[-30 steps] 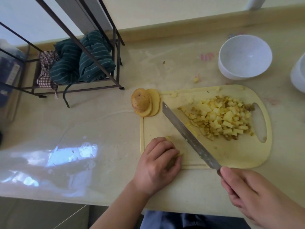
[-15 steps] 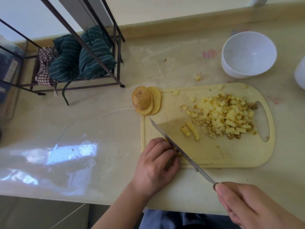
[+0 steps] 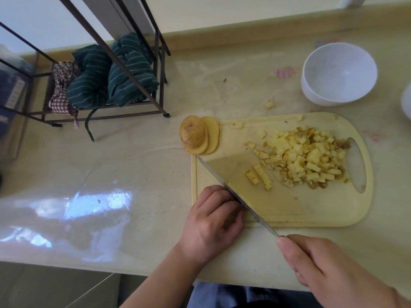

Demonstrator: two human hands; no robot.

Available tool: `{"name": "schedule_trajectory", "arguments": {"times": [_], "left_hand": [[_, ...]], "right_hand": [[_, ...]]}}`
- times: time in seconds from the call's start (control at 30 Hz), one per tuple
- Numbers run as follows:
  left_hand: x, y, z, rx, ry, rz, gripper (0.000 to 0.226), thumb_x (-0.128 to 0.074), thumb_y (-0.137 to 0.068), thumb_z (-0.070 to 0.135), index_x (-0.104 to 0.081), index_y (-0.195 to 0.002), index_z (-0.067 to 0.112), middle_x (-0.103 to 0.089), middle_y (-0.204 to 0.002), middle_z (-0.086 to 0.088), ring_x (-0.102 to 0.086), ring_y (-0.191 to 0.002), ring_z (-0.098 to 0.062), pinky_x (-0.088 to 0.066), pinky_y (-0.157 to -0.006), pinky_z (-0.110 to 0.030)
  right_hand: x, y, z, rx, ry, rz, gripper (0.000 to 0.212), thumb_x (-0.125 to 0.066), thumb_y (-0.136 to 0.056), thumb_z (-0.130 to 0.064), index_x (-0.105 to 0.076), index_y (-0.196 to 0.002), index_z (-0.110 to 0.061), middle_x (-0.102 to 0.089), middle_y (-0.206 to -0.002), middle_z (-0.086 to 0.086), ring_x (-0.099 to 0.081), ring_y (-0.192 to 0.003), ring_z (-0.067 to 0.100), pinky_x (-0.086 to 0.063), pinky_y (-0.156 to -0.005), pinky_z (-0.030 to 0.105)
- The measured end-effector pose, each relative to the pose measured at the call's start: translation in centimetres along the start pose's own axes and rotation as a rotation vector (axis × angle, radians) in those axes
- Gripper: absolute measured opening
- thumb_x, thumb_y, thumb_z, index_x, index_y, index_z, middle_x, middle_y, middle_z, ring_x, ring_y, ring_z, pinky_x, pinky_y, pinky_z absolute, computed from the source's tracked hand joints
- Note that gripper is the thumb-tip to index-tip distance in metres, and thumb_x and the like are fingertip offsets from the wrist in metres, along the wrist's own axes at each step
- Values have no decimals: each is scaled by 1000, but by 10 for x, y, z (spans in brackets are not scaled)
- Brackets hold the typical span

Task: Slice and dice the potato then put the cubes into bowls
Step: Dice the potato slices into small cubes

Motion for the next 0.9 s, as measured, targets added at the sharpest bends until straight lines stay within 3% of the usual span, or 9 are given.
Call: {"name": "schedule_trajectory", "arguments": {"times": [0.3,0.6,0.77,0.9], "left_hand": [[0,0,0,6,-14,-2,9,-80,-85,6,-74,-84,-1,-67,-90,-10,-61,-91,-27,-53,-86,-31],[5,7,1,7,-28,20,9,-78,-87,6,-76,-85,-2,-70,-92,-12,-62,-92,-28,-54,-86,-34],[5,7,0,-8,-18,2,5,-79,-85,1,-76,-86,-3,-72,-95,-12,-64,-93,-30,-54,-84,-38],[5,9,-1,-3,-21,1,5,-79,-85,2,-77,-87,-2,-72,-95,-12,-65,-93,-32,-55,-83,-38]], "right_hand": [[20,-1,11,-46,-191,27,72,-35,-72,-82,-40,-68,-10,-29,-50,-3,-25,-45,12,-24,-41,16],[15,10,-3,-50,-128,-101,66,-28,-79,-74,-45,-66,-11,-39,-44,-2,-37,-41,6,-30,-44,15],[15,15,-4,-79,-17,-82,96,-20,-56,-100,-46,-70,-9,-45,-45,-2,-41,-41,6,-30,-45,15],[12,14,-2,-91,-33,-129,102,-20,-49,-103,-40,-70,-6,-37,-47,0,-36,-42,8,-30,-46,17]]}}
Point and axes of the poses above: each hand's wrist, its own y-axis away from the middle knuckle, its own x-axis out of the back of the hand, z = x × y, the point moved 2 cm from there along -y, towards the middle knuckle
